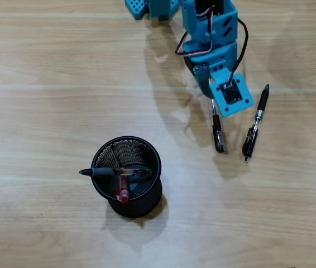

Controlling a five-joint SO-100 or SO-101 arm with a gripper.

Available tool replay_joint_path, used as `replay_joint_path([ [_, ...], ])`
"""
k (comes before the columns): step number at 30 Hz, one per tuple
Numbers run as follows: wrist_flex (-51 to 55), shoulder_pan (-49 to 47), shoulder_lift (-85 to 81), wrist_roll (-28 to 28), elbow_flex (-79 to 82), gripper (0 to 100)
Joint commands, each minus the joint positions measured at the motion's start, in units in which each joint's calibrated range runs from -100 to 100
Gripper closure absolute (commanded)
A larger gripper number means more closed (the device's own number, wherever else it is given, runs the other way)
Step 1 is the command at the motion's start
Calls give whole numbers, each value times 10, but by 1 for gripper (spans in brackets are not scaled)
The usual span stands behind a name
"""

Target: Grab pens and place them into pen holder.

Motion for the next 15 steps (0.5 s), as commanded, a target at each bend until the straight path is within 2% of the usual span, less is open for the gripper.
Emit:
replay_joint_path([
  [1,2,7,20,-1,-39,94],
  [4,0,2,28,-1,-40,87],
  [15,-5,-23,45,-2,-39,86],
])
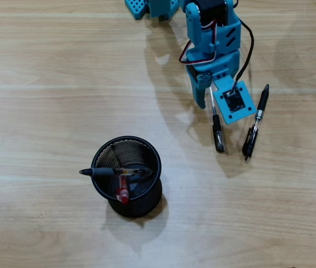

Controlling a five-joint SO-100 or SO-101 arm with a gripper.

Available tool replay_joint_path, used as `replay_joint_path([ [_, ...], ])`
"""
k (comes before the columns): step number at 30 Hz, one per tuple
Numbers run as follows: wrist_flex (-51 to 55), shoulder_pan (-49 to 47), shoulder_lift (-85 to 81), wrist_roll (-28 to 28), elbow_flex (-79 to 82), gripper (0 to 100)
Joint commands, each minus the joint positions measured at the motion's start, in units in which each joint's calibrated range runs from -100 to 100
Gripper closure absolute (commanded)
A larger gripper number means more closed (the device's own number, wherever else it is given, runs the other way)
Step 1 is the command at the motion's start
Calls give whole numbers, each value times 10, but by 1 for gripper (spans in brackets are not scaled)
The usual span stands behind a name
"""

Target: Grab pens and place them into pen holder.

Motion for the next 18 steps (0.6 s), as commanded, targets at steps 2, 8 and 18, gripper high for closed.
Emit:
replay_joint_path([
  [2,-5,-12,24,-2,-28,86],
  [8,-6,-11,57,-2,-28,86],
  [18,-7,-12,97,-2,-29,86],
])
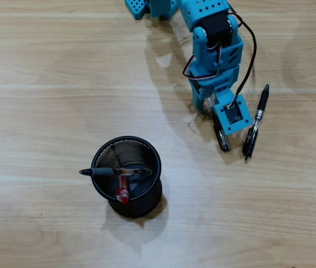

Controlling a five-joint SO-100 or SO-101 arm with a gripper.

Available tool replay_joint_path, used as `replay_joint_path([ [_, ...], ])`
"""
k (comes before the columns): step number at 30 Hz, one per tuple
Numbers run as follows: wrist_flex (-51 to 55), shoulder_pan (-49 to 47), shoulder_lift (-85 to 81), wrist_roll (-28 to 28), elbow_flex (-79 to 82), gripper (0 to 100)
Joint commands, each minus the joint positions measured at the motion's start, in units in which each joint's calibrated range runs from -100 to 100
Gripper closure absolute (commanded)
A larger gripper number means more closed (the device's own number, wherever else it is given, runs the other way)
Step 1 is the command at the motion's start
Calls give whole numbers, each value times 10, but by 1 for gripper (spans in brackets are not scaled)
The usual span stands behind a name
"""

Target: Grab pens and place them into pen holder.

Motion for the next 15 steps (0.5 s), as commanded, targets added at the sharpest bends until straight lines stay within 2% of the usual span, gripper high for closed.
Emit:
replay_joint_path([
  [1,-6,1,9,-2,-27,86],
  [6,-6,-5,29,-3,-27,88],
  [9,-6,-5,30,-3,-27,98],
  [15,-5,5,22,-3,-27,98],
])
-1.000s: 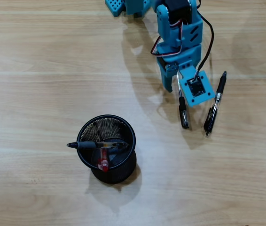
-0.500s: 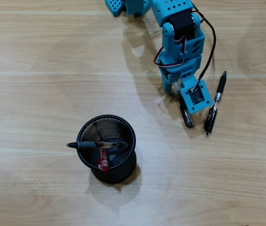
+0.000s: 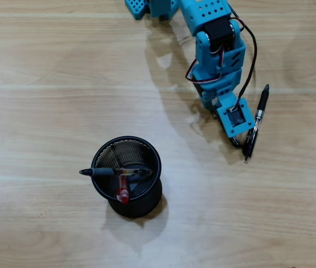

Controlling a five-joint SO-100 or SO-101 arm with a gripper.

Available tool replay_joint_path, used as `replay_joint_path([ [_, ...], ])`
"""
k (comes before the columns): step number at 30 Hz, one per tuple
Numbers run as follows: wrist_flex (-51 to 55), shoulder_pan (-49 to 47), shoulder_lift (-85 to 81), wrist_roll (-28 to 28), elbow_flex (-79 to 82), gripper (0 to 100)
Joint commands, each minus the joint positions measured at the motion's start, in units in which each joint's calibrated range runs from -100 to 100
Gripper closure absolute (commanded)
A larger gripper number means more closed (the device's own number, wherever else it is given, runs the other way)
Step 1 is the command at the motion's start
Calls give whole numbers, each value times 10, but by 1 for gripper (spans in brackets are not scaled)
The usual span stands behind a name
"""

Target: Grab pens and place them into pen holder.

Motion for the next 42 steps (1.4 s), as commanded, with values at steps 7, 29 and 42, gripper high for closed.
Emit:
replay_joint_path([
  [7,6,40,-76,1,-56,98],
  [29,-29,167,-393,56,-57,98],
  [42,-567,241,-354,52,44,97],
])
